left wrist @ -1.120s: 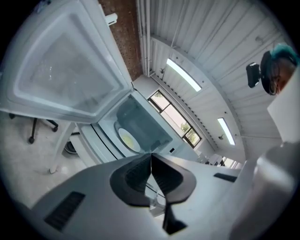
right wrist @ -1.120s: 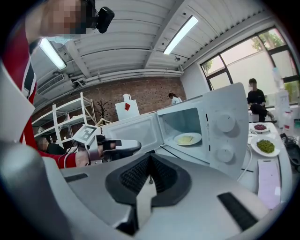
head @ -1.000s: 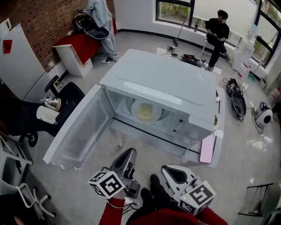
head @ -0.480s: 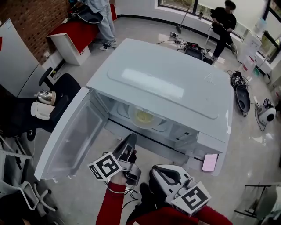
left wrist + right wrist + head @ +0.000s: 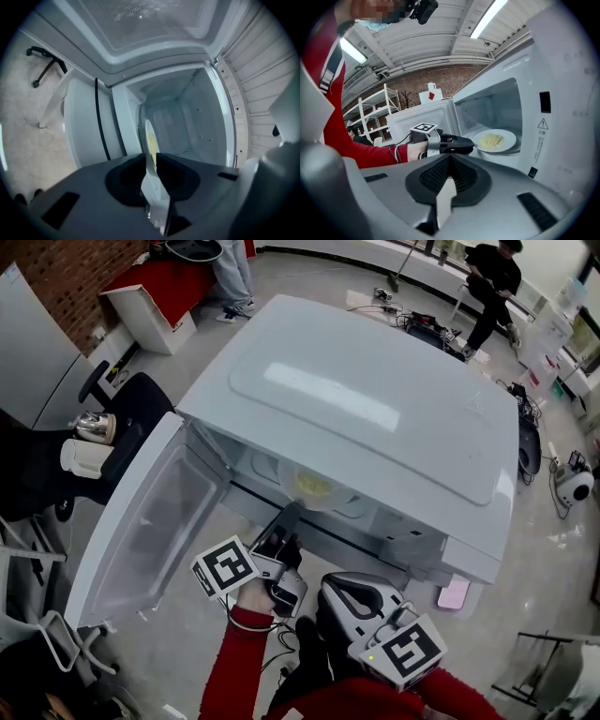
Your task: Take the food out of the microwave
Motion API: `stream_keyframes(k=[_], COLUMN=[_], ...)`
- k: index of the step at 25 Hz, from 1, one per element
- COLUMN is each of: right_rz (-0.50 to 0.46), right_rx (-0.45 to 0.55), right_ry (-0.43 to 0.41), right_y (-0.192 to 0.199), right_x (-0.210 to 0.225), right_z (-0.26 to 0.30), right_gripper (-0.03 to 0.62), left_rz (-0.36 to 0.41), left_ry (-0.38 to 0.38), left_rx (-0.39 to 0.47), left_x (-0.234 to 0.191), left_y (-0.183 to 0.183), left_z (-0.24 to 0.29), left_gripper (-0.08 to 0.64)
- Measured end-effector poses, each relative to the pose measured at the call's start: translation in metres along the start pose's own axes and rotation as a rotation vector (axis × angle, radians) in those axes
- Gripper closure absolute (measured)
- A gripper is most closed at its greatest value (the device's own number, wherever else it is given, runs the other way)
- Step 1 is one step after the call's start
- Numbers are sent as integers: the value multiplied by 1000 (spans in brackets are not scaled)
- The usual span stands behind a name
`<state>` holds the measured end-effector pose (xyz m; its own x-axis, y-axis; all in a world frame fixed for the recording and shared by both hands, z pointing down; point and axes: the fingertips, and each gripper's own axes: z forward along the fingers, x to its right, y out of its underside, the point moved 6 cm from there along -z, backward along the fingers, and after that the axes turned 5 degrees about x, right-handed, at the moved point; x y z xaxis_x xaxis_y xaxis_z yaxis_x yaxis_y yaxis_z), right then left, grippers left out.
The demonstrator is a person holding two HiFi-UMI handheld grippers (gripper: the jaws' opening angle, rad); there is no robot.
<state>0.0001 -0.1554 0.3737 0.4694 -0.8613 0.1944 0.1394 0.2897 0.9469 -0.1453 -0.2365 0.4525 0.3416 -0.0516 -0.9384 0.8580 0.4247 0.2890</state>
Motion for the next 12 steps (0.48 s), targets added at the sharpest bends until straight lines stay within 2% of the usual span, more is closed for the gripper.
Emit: stream_keyframes(k=[3,7,12], right_rz=[7,39,110], right_rx=[-6,-29,-71], right_ry=[-7,-5,17], right_y=[-1,2,4], right_x=[1,4,10], right_z=[8,15,21], right_gripper=[581,581,581], left_rz=[-56,-75,-64], left_ry=[30,27,-20], left_rx=[-6,-28,-58], left_x=[2,2,1], left_y=[2,1,0], left_z=[8,15,20], left_gripper=[485,485,485])
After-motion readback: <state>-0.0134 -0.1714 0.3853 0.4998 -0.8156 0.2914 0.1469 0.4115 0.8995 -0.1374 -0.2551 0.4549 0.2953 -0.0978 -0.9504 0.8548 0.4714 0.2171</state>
